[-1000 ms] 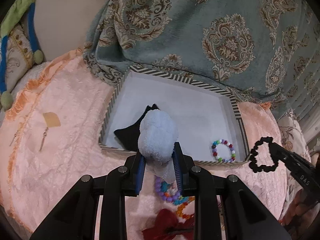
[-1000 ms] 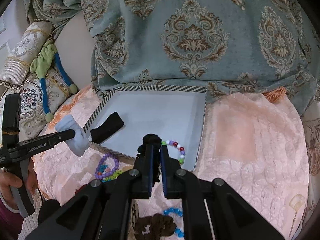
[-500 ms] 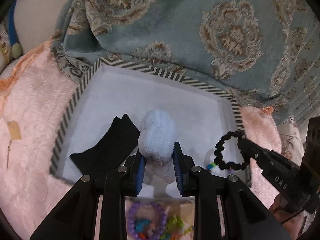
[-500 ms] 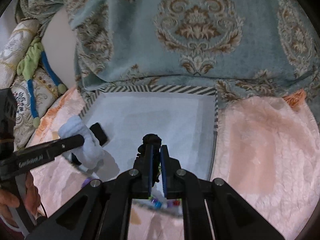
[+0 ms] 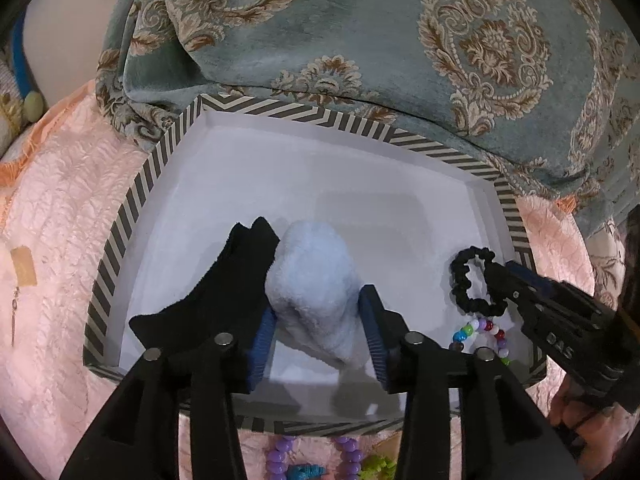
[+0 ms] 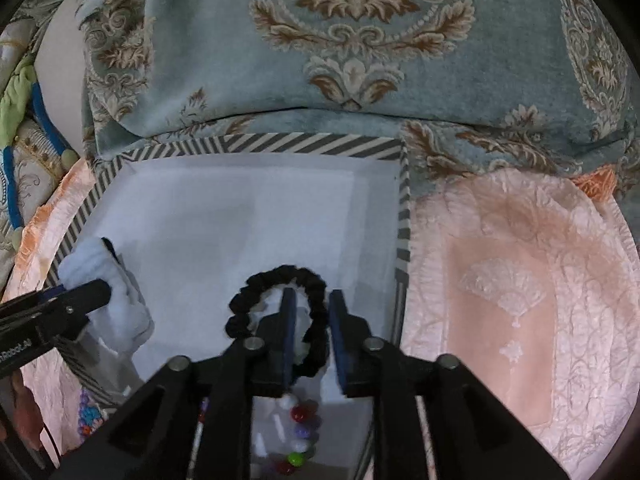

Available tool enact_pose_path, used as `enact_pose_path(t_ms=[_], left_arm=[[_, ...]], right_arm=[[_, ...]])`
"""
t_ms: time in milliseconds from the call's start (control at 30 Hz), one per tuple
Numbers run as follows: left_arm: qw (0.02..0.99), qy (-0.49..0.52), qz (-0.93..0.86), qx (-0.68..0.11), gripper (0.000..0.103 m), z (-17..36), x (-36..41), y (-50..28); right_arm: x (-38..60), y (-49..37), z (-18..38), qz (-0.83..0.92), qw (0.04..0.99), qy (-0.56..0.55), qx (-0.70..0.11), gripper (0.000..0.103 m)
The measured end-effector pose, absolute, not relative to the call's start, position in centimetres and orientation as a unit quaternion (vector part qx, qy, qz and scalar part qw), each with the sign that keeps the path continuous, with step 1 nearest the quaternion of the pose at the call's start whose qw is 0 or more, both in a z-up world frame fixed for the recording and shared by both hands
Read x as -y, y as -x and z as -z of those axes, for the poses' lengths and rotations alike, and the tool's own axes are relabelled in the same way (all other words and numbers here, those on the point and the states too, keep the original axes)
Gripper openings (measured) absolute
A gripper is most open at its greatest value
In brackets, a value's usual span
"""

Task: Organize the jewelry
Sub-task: 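Place the blue scrunchie in the tray with the left tool while the right tool drops the black scrunchie there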

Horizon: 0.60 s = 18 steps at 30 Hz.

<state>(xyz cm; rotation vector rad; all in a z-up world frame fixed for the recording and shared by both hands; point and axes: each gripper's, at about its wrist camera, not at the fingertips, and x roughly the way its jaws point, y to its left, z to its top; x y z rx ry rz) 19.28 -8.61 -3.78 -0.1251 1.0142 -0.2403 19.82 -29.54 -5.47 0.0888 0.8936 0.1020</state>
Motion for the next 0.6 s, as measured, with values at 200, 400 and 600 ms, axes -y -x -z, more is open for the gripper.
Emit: enact_pose_path(t_ms=[200,400,600], left_arm=[[0.869,0.047,0.112,-0.479,0.03,2.9,8.3,-17.7],[0.882,0.036,0.1,-0.458,0.03,1.0,7.4,-14.8],[0.898,0.017,0.093,-0.43,0.03,-1.4,6.7,-10.7]], right_arm=[[28.7,-17.3,3.8,-0.058,0.908,-0.025,-0.415,0.051],[28.9,-13.4,1.9,-0.066,0.915,-0.039,-0.395,0.052],[28.6,-8.8,0.1,-0.067,0.92,-0.044,-0.383,0.058]])
